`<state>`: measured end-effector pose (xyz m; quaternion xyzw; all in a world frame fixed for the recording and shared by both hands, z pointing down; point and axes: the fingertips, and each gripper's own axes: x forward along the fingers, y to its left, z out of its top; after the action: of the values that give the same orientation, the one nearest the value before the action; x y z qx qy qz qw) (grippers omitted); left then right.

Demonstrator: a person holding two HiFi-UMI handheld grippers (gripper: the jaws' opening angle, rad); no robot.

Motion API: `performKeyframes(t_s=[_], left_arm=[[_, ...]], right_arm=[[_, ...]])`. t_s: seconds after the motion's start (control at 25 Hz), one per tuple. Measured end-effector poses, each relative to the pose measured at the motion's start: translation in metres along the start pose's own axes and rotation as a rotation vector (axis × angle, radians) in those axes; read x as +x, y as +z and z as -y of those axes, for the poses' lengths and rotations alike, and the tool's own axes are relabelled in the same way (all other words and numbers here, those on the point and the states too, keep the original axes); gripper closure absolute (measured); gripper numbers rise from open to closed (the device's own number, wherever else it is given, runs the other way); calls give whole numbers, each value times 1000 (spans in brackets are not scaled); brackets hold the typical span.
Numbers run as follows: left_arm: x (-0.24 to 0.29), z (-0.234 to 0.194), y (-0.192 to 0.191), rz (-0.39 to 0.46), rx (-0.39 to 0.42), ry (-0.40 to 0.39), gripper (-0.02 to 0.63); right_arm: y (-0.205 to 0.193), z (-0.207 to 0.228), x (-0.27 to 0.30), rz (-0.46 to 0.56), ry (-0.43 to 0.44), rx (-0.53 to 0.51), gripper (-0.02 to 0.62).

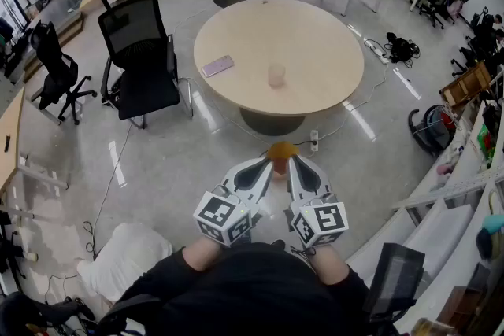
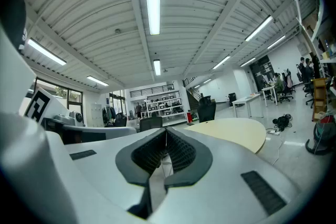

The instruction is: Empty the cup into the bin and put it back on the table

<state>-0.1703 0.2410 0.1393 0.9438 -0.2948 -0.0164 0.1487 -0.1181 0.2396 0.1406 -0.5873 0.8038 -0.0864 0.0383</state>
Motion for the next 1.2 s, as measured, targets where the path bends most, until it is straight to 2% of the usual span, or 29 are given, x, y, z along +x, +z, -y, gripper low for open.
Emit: performKeyframes(t_s=[0.44, 0.6, 0.84, 1.2], left_arm=[[-7, 10, -13, -14, -17, 19, 581], [-7, 17, -17, -16, -19, 26, 581], [-3, 32, -28, -22, -34, 27, 581], [1, 45, -51, -48, -52, 49, 581]], right_arm=[[-10, 0, -14, -5, 10, 41, 580], [-10, 9, -23, 13, -11, 78, 578], [-19, 27, -40, -11, -44, 109, 578], [-45, 41, -55, -70, -36, 152, 578]])
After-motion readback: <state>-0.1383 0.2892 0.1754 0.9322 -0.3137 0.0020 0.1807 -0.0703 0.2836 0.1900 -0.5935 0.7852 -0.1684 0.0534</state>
